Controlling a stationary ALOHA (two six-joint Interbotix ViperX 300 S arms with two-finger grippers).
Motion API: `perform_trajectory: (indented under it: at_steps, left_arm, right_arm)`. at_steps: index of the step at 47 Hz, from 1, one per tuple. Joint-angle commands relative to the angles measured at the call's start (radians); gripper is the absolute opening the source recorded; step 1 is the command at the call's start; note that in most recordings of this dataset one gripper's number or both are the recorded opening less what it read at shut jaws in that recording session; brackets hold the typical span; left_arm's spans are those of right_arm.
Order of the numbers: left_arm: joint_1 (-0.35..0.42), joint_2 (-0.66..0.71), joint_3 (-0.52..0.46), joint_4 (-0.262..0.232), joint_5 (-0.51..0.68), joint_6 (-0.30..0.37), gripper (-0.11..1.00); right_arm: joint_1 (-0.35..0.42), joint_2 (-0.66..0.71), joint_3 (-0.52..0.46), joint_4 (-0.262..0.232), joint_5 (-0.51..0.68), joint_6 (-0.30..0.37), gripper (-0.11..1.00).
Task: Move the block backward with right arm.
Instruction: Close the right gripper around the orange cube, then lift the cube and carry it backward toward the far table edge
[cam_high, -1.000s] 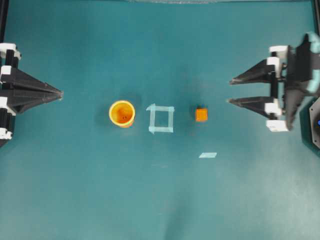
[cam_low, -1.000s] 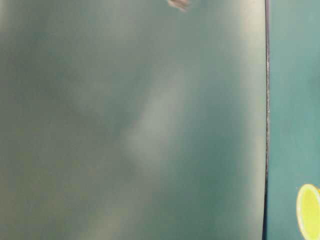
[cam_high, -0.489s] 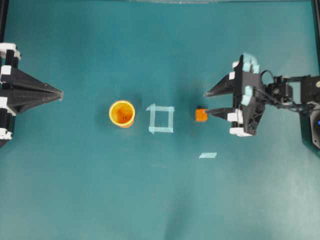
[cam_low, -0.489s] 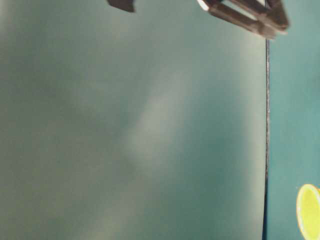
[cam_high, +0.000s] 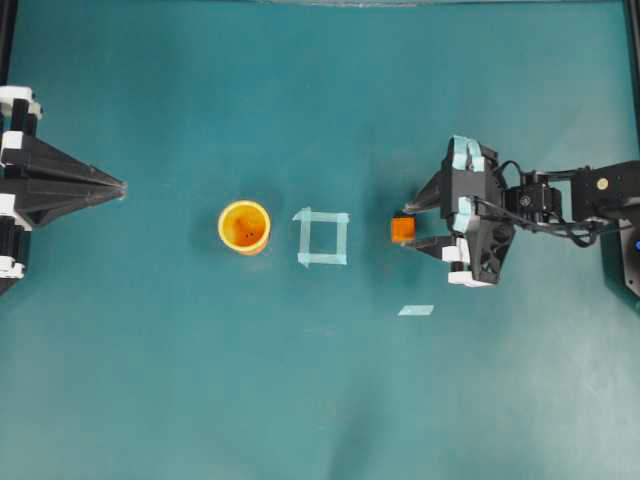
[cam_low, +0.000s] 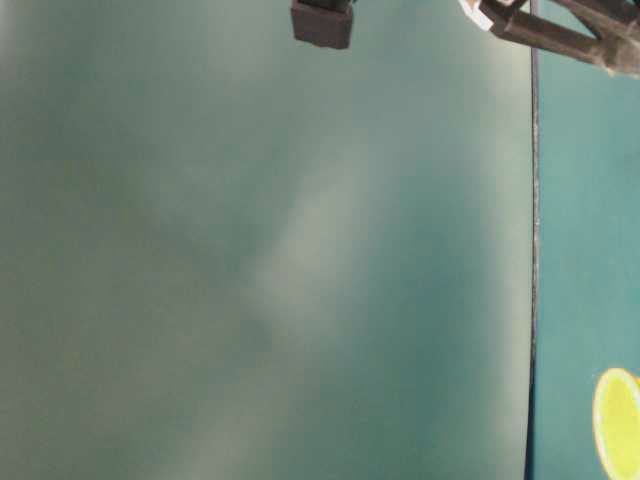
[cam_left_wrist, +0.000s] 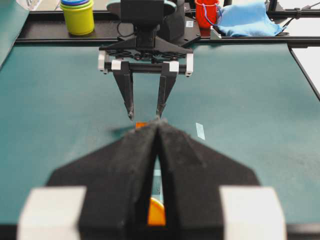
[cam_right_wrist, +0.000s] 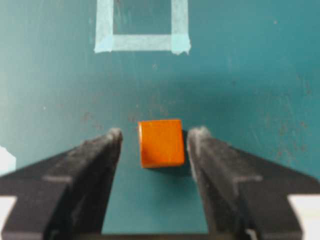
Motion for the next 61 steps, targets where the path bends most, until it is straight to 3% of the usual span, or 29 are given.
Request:
perform_trajectory:
  at_steps: [1, 27, 34, 42, 61]
  left_arm:
    - [0.0, 0.003, -0.029, 0.002, -0.003, 0.0, 0.0]
    - [0.0, 0.003, -0.031, 0.002, -0.002, -0.002, 0.0]
    - [0.0, 0.003, -0.031, 0.002, -0.002, -0.002, 0.0]
    - [0.0, 0.005, -0.031, 0.002, 0.0, 0.0, 0.0]
    - [0.0, 0.003, -0.031, 0.002, -0.002, 0.0, 0.0]
  right_arm:
    - [0.002, 0.002, -0.02, -0.002, -0.02, 0.0, 0.61]
    - [-0.011, 0.117, -0.081, 0.0, -0.026, 0.0, 0.59]
    - [-0.011, 0.11, -0.078, 0.0, -0.006, 0.006, 0.52]
    - [-0.011, 0.067, -0.081, 0.0, 0.071, 0.005, 0.41]
    - [-0.011, -0.126, -0.123, 0.0, 0.273, 0.003, 0.41]
